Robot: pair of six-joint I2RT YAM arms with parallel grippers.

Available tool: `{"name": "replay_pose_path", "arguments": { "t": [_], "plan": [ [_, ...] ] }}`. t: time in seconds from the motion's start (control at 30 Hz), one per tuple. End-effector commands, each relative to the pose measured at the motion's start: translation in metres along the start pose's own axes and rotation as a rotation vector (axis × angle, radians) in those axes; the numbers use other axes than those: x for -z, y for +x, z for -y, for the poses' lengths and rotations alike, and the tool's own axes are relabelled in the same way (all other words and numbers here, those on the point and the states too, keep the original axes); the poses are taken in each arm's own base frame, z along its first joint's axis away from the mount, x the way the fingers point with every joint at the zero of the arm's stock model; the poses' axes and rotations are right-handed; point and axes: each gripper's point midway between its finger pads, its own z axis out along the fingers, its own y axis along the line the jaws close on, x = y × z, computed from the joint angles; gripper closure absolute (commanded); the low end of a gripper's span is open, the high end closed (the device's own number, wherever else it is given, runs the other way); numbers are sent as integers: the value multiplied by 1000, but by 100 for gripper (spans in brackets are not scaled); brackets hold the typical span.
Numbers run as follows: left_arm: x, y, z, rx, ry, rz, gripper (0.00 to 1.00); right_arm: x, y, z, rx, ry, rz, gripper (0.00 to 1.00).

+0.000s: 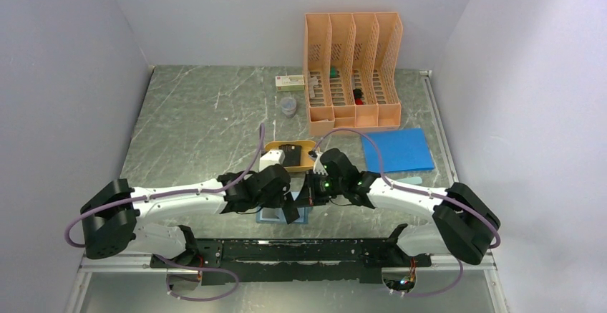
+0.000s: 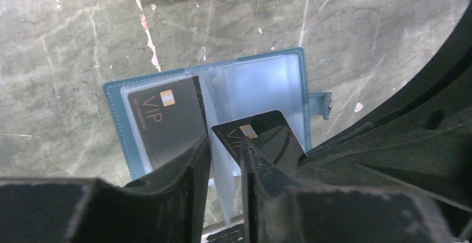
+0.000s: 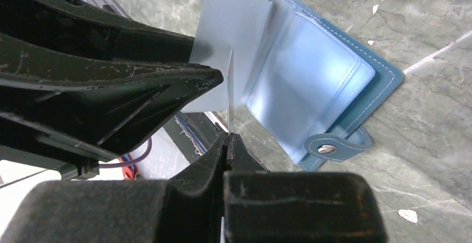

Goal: Put the credit cards into the card holder
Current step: Insert the credit card into the card holder.

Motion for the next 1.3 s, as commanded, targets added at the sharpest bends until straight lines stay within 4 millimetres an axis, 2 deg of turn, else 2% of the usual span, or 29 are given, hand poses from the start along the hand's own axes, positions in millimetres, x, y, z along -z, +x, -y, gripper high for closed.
{"name": "replay_pose_path", "arguments": {
  "t": [0.0, 0.17, 0.43, 0.77, 1.27],
  "plan": [
    [-5, 3, -17, 5, -68, 3, 76, -2, -9, -12, 25, -29, 30, 100],
    [-9, 7, -40, 2, -152, 16, 94, 0, -8, -7, 19, -6, 37, 100],
    [-15, 24, -79, 27, -268, 21, 95, -2, -6, 3, -10, 17, 60, 100],
    [-23, 37, -88, 33, -289, -8, 95, -12, -10, -13, -15, -71, 47, 100],
    [-16, 37, -95, 60, -297, 8, 95, -31, -3, -2, -109, -52, -13, 100]
  ]
}}
